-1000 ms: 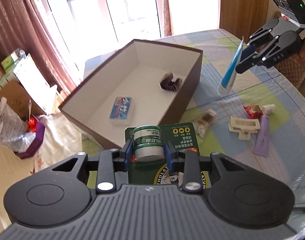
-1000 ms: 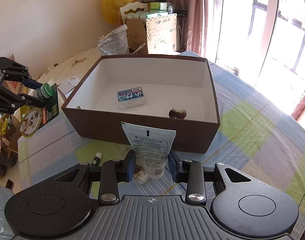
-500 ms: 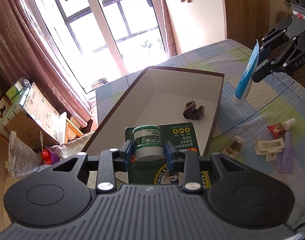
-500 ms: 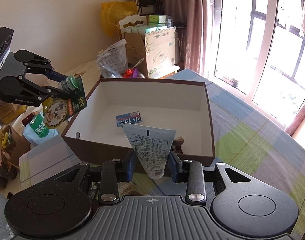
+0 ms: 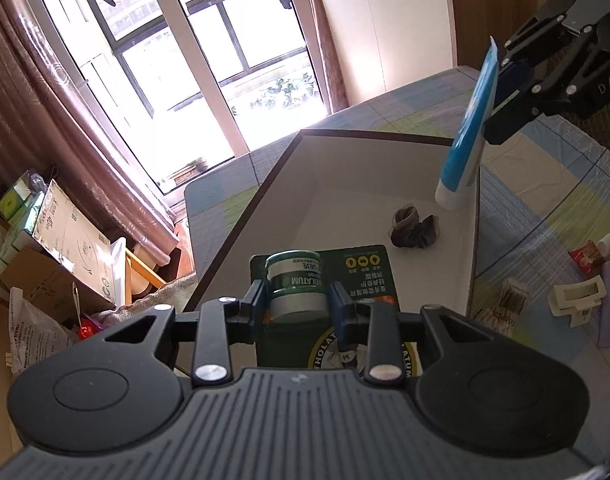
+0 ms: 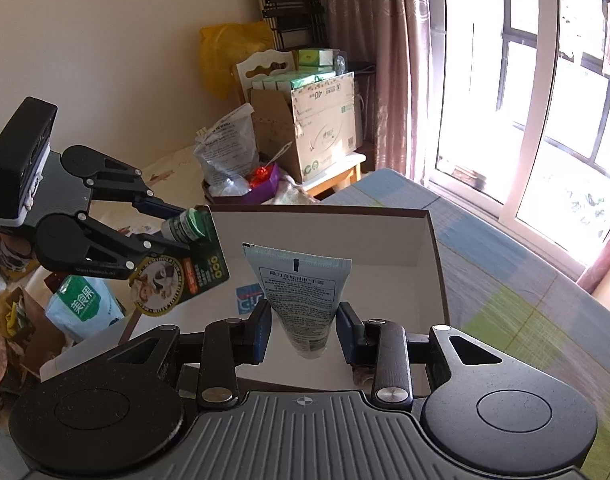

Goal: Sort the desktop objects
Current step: 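Carry the green card pack and white tube over the brown box with both tools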

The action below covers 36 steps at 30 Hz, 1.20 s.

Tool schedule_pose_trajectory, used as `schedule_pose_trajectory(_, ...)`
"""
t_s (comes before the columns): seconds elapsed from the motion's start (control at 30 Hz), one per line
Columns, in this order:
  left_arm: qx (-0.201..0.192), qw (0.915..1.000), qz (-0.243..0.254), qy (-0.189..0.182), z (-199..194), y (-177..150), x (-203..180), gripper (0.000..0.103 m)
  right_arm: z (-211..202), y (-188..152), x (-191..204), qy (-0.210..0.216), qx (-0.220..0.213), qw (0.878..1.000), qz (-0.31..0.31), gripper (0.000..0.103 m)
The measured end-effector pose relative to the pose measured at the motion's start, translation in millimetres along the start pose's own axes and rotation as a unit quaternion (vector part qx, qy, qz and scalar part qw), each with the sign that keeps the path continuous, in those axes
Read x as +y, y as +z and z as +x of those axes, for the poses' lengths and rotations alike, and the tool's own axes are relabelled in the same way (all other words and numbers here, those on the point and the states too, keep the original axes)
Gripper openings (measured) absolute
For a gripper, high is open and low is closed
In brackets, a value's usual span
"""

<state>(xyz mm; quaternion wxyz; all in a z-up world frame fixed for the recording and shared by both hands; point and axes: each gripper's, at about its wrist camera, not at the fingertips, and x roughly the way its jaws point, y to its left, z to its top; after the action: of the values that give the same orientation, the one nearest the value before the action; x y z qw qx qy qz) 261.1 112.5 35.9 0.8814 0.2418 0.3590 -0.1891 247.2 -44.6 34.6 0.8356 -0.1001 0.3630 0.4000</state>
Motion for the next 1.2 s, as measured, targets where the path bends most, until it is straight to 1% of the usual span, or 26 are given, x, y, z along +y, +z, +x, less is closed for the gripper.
schedule_pose_trajectory(0.23, 0.015, 0.998, 0.037, -0.048, 37, -9, -8, 0.029, 34, 5, -7, -0.001, 0.032, 0.999, 0.017, 0.038)
schedule_pose_trajectory(0.53, 0.05, 0.9897, 0.088, -0.101, 88, -25, -26, 0.029, 64, -3, -16, -0.004, 0.079, 0.996, 0.037, 0.038)
schedule_pose_trajectory(0.6, 0.056, 0.9872, 0.097, -0.113, 99, -26, -27, 0.029, 69, -4, -18, -0.005, 0.089, 0.995, 0.041, 0.038)
schedule_pose_trajectory(0.7, 0.063, 0.9821, 0.107, -0.142, 110, -26, -32, 0.029, 76, -5, -21, -0.007, 0.102, 0.994, 0.046, 0.038)
schedule_pose_trajectory(0.8, 0.081, 0.9728, 0.124, -0.178, 121, -24, -39, 0.03, 82, -6, -23, -0.008, 0.117, 0.992, 0.05, 0.038)
schedule_pose_trajectory(0.83, 0.089, 0.9706, 0.128, -0.184, 126, -25, -42, 0.03, 84, -6, -24, -0.009, 0.123, 0.991, 0.052, 0.038)
schedule_pose_trajectory(0.9, 0.097, 0.9688, 0.134, -0.184, 133, -25, -44, 0.036, 89, -6, -26, -0.01, 0.134, 0.99, 0.054, 0.038)
schedule_pose_trajectory(1.0, 0.1, 0.9667, 0.133, -0.195, 135, -24, -41, 0.041, 97, -6, -27, -0.008, 0.148, 0.987, 0.057, 0.038)
schedule_pose_trajectory(1.2, 0.098, 0.97, 0.116, -0.19, 131, -22, -25, 0.041, 115, -8, -31, -0.002, 0.179, 0.982, 0.064, 0.038)
